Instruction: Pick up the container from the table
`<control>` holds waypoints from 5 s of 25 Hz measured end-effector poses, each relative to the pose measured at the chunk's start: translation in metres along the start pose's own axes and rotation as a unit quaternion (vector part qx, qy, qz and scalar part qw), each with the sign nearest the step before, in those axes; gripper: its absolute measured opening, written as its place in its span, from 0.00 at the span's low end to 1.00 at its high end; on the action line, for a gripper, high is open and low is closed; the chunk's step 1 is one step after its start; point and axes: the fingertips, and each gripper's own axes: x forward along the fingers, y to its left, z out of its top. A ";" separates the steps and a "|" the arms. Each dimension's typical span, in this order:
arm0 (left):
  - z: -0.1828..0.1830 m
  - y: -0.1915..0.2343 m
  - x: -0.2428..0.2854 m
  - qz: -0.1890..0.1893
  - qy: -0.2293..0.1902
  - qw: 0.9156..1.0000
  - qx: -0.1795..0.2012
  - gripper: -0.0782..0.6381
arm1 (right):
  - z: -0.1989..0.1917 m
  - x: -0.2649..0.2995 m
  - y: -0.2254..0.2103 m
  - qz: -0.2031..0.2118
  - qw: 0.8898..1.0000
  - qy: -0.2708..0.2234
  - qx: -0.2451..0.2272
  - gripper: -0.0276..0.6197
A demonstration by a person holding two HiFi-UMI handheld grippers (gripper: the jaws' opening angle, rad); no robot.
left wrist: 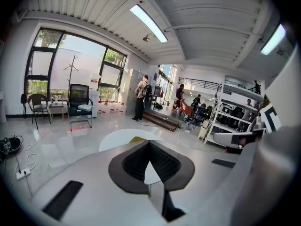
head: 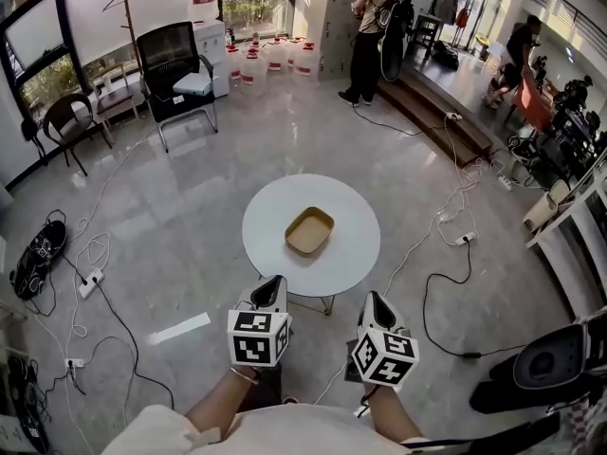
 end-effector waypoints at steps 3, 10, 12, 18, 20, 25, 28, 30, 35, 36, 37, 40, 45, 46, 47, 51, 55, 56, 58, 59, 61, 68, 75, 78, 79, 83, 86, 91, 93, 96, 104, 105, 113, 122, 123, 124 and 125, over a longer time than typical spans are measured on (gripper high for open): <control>0.011 0.009 0.017 -0.005 0.000 1.000 0.005 0.13 | 0.012 0.020 0.006 0.000 1.000 -0.006 0.001 0.08; 0.028 0.031 0.049 -0.008 0.002 1.000 0.009 0.13 | 0.024 0.059 0.013 -0.002 1.000 -0.005 0.004 0.08; 0.033 0.037 0.056 -0.007 0.002 1.000 0.006 0.13 | 0.029 0.066 0.013 -0.004 1.000 -0.004 0.003 0.08; 0.043 0.042 0.077 -0.014 0.003 1.000 -0.005 0.13 | 0.047 0.079 0.010 -0.015 1.000 -0.005 -0.009 0.08; 0.046 0.039 0.084 -0.022 0.004 1.000 -0.003 0.13 | 0.052 0.084 0.006 -0.022 1.000 -0.006 -0.008 0.08; 0.055 0.046 0.102 -0.032 0.005 0.999 0.003 0.13 | 0.060 0.103 0.011 -0.025 1.000 -0.007 -0.006 0.08; 0.059 0.052 0.113 -0.035 0.009 0.999 0.002 0.13 | 0.063 0.113 0.013 -0.027 1.000 -0.006 -0.005 0.08; 0.061 0.055 0.122 -0.038 0.012 0.999 0.003 0.13 | 0.066 0.119 0.011 -0.031 0.999 -0.005 -0.005 0.08; 0.070 0.054 0.144 -0.054 0.014 0.998 0.008 0.13 | 0.074 0.136 0.001 -0.049 0.999 -0.005 -0.003 0.08; 0.073 0.055 0.149 -0.057 0.015 0.998 0.010 0.13 | 0.076 0.140 0.001 -0.051 0.999 -0.005 -0.002 0.08; 0.075 0.056 0.153 -0.059 0.016 0.998 0.011 0.13 | 0.079 0.144 0.002 -0.052 0.999 -0.006 -0.001 0.08; 0.083 0.060 0.168 -0.065 0.018 0.998 0.014 0.13 | 0.086 0.157 0.001 -0.055 0.998 -0.008 0.001 0.08; 0.089 0.069 0.187 -0.072 0.024 0.997 0.023 0.13 | 0.089 0.175 -0.001 -0.063 0.998 -0.010 0.010 0.08; 0.089 0.072 0.189 -0.072 0.028 0.997 0.027 0.13 | 0.088 0.177 0.000 -0.064 0.998 -0.011 0.014 0.08; 0.089 0.075 0.192 -0.071 0.030 0.996 0.032 0.13 | 0.086 0.180 0.001 -0.064 0.998 -0.010 0.018 0.08; 0.089 0.078 0.200 -0.063 0.037 0.997 0.031 0.13 | 0.078 0.184 -0.005 -0.065 0.998 0.005 0.024 0.08; 0.080 0.072 0.199 -0.046 0.046 0.997 0.029 0.13 | 0.071 0.187 -0.018 -0.056 0.998 0.021 0.024 0.08; 0.079 0.074 0.199 -0.039 0.049 0.998 0.028 0.13 | 0.072 0.191 -0.020 -0.052 0.998 0.024 0.024 0.08; 0.077 0.077 0.197 -0.026 0.053 0.998 0.022 0.13 | 0.075 0.198 -0.019 -0.042 0.999 0.029 0.020 0.08; 0.076 0.079 0.195 -0.021 0.054 0.998 0.018 0.13 | 0.077 0.201 -0.017 -0.036 0.999 0.032 0.015 0.08; 0.073 0.079 0.191 -0.011 0.058 0.998 0.011 0.13 | 0.078 0.205 -0.017 -0.025 0.999 0.038 0.008 0.08; 0.054 0.086 0.183 0.025 0.070 0.997 -0.007 0.13 | 0.061 0.215 -0.016 -0.001 0.998 0.064 0.005 0.08; 0.021 0.093 0.180 0.046 0.101 0.994 -0.011 0.13 | 0.033 0.217 -0.022 0.001 0.995 0.100 0.009 0.08; 0.008 0.097 0.178 0.051 0.113 0.992 -0.013 0.13 | 0.021 0.218 -0.023 0.000 0.994 0.112 0.013 0.08; 0.004 0.100 0.178 0.052 0.118 0.992 -0.013 0.13 | 0.017 0.218 -0.023 0.000 0.993 0.116 0.013 0.08; -0.013 0.106 0.178 0.054 0.133 0.990 -0.013 0.13 | 0.000 0.219 -0.021 -0.001 0.991 0.131 0.016 0.08; -0.025 0.104 0.182 0.048 0.141 0.989 -0.004 0.13 | -0.013 0.218 -0.019 0.001 0.989 0.144 0.019 0.08; -0.044 0.102 0.183 0.040 0.156 0.987 -0.005 0.13 | -0.038 0.219 -0.011 0.008 0.986 0.167 0.024 0.08; -0.050 0.103 0.184 0.039 0.162 0.986 -0.005 0.13 | -0.045 0.221 -0.008 0.011 0.984 0.174 0.024 0.08; -0.058 0.107 0.184 0.038 0.171 0.985 -0.005 0.13 | -0.053 0.225 -0.004 0.014 0.983 0.182 0.022 0.08; -0.072 0.110 0.186 0.040 0.187 0.982 -0.008 0.13 | -0.072 0.230 -0.001 0.015 0.978 0.204 0.032 0.08; -0.073 0.111 0.186 0.040 0.187 0.982 -0.009 0.13 | -0.074 0.230 0.000 0.014 0.978 0.205 0.036 0.08; -0.079 0.115 0.184 0.040 0.191 0.981 -0.007 0.13 | -0.085 0.231 0.004 0.017 0.976 0.214 0.044 0.08; -0.092 0.124 0.176 0.042 0.197 0.979 -0.013 0.13 | -0.094 0.232 0.014 0.025 0.975 0.215 0.054 0.08; -0.093 0.124 0.175 0.042 0.197 0.979 -0.014 0.13 | -0.095 0.232 0.014 0.025 0.975 0.215 0.055 0.09; -0.094 0.124 0.175 0.042 0.197 0.979 -0.015 0.13 | -0.095 0.232 0.014 0.024 0.975 0.214 0.056 0.09; -0.095 0.124 0.175 0.042 0.198 0.979 -0.015 0.13 | -0.095 0.232 0.015 0.024 0.975 0.214 0.057 0.09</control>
